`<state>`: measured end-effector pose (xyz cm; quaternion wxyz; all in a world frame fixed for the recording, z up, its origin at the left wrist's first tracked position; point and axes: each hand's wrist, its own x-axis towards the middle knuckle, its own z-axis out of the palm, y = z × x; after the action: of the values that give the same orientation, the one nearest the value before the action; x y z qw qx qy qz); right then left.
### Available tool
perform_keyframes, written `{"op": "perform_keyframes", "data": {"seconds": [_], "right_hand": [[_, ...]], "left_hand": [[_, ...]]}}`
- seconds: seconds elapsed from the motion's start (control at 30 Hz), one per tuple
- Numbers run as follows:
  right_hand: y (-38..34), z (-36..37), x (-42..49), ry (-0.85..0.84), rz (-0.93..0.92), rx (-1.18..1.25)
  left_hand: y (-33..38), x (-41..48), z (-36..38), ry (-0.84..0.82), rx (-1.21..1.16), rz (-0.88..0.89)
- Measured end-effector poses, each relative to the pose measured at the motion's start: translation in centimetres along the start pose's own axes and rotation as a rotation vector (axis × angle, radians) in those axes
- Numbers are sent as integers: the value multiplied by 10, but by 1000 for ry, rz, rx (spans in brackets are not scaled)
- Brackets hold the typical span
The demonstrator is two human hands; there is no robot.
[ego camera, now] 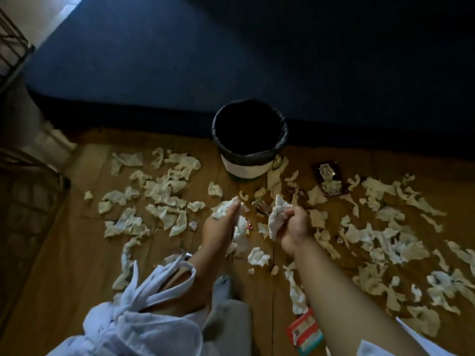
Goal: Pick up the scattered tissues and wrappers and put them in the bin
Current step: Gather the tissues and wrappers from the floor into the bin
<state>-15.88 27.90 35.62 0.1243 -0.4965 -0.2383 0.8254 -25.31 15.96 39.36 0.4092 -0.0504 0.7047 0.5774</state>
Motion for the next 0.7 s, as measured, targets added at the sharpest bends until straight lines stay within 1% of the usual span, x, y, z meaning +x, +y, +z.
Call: {"op": "perform_keyframes", "data": {"seconds": [0.07, 0.13, 0.23, 0.3, 0.37, 0.43, 0.5, 0.6, 0.7], "right_hand": [[-21, 14, 35, 13, -17, -41], [-40, 29, 68, 22, -30, -68], [-71, 60, 121, 2, -55, -29], [-88, 77, 156, -17, -93, 40], [-101, 89, 188, 9, -118, 70], [-108, 97, 219, 63, -130, 46], [-112, 102, 242, 100, -124, 6], [-117, 105, 268, 118, -87, -22], [-123, 108, 282, 146, -76, 15]], "left_hand": [[13, 33, 10, -53, -25, -15], [26, 55, 14, -53, -23, 7], [50, 101, 21, -85, -13, 15], [65, 131, 24, -64, -35, 35], [74, 159, 26, -56, -19, 49], [80, 182, 26, -64, -34, 42], [79, 205, 26, -22, -16, 50], [77, 229, 27, -5, -33, 12], [76, 242, 29, 5, -32, -51]]}}
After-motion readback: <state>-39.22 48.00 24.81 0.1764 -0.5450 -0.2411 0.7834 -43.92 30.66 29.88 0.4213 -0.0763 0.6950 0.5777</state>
